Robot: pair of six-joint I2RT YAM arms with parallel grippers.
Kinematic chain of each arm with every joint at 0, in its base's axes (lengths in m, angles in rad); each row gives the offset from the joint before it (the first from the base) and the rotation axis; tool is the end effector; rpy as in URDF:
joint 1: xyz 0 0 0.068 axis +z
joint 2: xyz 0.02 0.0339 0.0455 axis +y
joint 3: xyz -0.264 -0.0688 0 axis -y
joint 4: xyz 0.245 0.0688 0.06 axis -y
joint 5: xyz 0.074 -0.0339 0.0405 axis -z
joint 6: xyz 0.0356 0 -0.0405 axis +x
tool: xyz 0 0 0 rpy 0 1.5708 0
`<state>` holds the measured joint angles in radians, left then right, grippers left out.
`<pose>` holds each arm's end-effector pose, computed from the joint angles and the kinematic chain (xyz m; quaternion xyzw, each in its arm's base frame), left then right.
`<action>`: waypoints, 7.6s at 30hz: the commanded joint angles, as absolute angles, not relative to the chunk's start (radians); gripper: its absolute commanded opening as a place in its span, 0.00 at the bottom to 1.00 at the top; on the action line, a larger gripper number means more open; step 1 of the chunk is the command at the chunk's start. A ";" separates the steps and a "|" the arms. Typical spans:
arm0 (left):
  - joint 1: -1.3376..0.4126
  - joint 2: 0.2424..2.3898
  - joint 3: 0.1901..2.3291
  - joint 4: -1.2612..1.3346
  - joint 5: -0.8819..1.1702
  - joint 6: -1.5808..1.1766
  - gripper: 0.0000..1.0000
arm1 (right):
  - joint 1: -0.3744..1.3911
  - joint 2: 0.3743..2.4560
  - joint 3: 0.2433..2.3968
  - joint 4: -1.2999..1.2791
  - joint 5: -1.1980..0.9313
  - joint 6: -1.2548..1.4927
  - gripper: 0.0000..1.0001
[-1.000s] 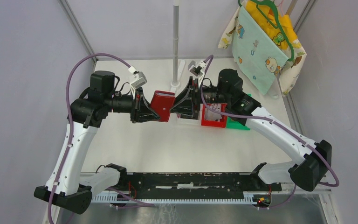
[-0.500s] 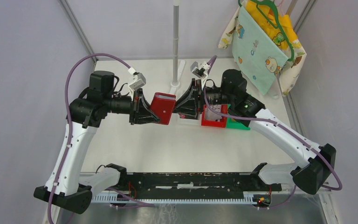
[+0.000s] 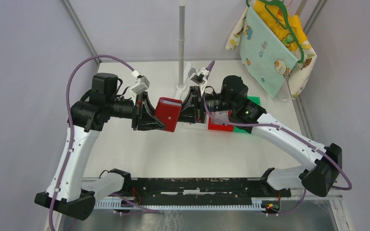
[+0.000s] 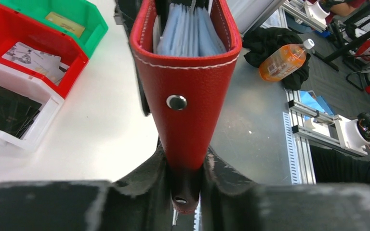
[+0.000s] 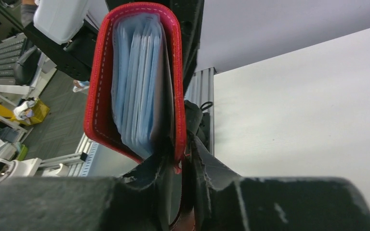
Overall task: Take the credit cards out of the card holder
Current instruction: Open the card holder.
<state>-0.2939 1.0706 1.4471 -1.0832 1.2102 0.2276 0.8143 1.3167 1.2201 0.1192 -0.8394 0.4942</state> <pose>0.1483 -0.0797 0.4348 0.4227 0.6602 -0.5277 0.3271 0.1874 0.2371 0.4073 -0.3894 0.5838 0.6234 0.3448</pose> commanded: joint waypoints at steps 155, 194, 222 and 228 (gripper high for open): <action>-0.292 0.830 1.320 -0.189 0.772 -0.828 0.02 | 0.899 1.302 1.002 1.008 -0.482 0.931 0.40; -0.291 0.842 1.384 -0.173 0.761 -0.896 0.02 | 0.921 1.359 0.936 1.213 -0.468 1.021 0.43; -0.293 0.798 1.317 -0.180 0.842 -0.815 0.02 | 0.920 1.468 1.028 1.316 -0.372 1.249 0.45; -0.292 0.792 1.301 -0.174 0.886 -0.817 0.02 | 0.923 1.485 1.059 1.331 -0.342 1.287 0.43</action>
